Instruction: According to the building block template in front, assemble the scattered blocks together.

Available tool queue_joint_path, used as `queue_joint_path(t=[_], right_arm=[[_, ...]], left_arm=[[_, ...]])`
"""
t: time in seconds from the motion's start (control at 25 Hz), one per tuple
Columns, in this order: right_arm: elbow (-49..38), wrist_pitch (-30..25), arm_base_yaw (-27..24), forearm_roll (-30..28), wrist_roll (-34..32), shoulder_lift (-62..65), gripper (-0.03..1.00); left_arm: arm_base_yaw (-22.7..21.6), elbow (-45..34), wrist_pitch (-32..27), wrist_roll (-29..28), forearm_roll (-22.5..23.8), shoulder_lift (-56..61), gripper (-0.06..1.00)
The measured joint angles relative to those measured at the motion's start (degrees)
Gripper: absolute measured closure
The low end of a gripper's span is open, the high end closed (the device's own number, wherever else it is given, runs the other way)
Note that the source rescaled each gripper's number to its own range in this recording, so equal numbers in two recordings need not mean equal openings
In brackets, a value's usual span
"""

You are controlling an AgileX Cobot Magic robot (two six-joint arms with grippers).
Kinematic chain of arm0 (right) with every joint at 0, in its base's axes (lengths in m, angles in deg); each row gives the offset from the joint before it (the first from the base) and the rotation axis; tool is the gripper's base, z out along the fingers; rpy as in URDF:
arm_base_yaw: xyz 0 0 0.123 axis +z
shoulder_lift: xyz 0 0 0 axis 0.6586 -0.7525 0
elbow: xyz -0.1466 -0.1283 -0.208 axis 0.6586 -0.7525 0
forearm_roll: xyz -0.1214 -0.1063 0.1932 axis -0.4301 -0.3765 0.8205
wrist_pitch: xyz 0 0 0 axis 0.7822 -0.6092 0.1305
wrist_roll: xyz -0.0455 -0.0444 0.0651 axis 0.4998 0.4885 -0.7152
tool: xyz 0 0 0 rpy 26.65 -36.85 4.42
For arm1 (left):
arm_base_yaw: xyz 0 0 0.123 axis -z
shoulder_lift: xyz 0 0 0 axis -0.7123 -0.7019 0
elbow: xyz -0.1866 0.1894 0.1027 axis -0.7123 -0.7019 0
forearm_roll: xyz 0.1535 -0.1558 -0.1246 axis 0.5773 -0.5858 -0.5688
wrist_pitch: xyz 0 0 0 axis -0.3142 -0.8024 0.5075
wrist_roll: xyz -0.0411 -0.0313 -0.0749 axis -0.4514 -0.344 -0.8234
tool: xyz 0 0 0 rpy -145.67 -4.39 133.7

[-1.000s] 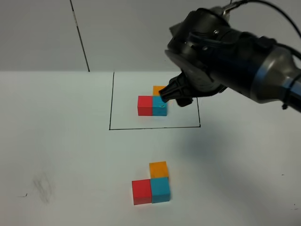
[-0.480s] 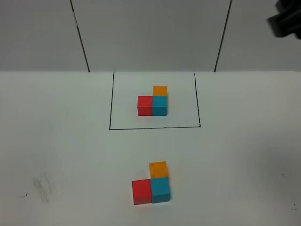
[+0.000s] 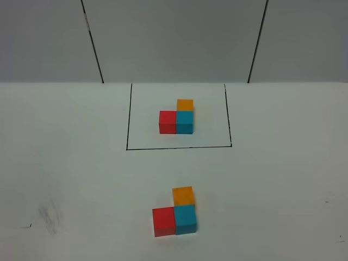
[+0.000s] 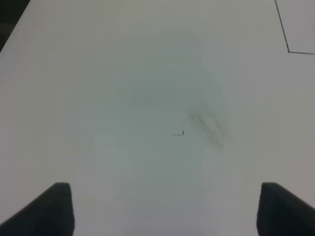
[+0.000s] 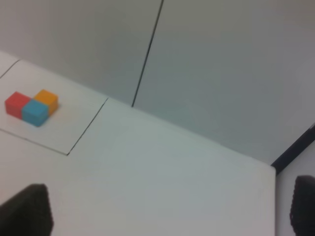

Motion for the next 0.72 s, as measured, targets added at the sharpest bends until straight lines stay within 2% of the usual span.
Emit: queue_joint_path(t=[0.16,0.36,0.48,0.72], right_arm=[[-9.3,-0.2,0.0,5.7,0.0,11.0,0.02],[-18.4,-0.3,0.0,15.3,0.0,20.8,0.17],[-22.5,-0.3,0.0,19.1,0.0,22.9,0.28],[-28.9,-0.3,-0.1,22.9,0.0,22.9,0.43]], left_arm=[[0.0,0.0,0.0,0.0,0.0,0.0,-0.04],[0.0,0.0,0.0,0.0,0.0,0.0,-0.04],[0.0,0.0,0.0,0.0,0.0,0.0,-0.04],[0.0,0.0,0.0,0.0,0.0,0.0,-0.04]])
